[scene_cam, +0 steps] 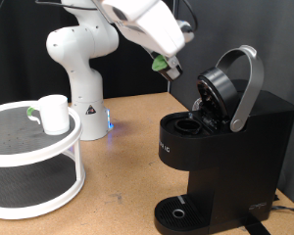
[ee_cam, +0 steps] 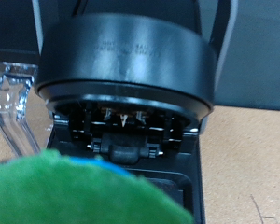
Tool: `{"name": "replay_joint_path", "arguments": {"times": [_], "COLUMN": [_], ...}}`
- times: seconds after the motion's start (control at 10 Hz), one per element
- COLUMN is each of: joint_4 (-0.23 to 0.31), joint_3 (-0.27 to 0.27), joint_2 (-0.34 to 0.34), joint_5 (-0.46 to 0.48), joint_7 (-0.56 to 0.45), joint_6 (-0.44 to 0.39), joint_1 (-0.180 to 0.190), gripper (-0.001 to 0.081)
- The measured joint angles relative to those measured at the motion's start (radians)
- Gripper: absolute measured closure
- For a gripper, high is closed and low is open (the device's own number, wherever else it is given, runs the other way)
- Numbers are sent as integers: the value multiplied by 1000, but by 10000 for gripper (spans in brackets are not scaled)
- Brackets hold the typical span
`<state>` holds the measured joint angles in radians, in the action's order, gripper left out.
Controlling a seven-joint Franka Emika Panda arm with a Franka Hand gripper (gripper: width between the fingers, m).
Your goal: Make a cup of coffee with the keurig machine
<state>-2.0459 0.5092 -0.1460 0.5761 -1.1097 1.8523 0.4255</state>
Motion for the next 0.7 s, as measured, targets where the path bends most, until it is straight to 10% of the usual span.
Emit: {"name": "replay_joint_path", "arguments": {"times": [0.7], "joint_4": [-109], "joint_3": [-72], "joint_2": [14], "joint_5": [-31], "joint_7": [1], "joint_6": [148], "joint_1": [3], "gripper": [329]}}
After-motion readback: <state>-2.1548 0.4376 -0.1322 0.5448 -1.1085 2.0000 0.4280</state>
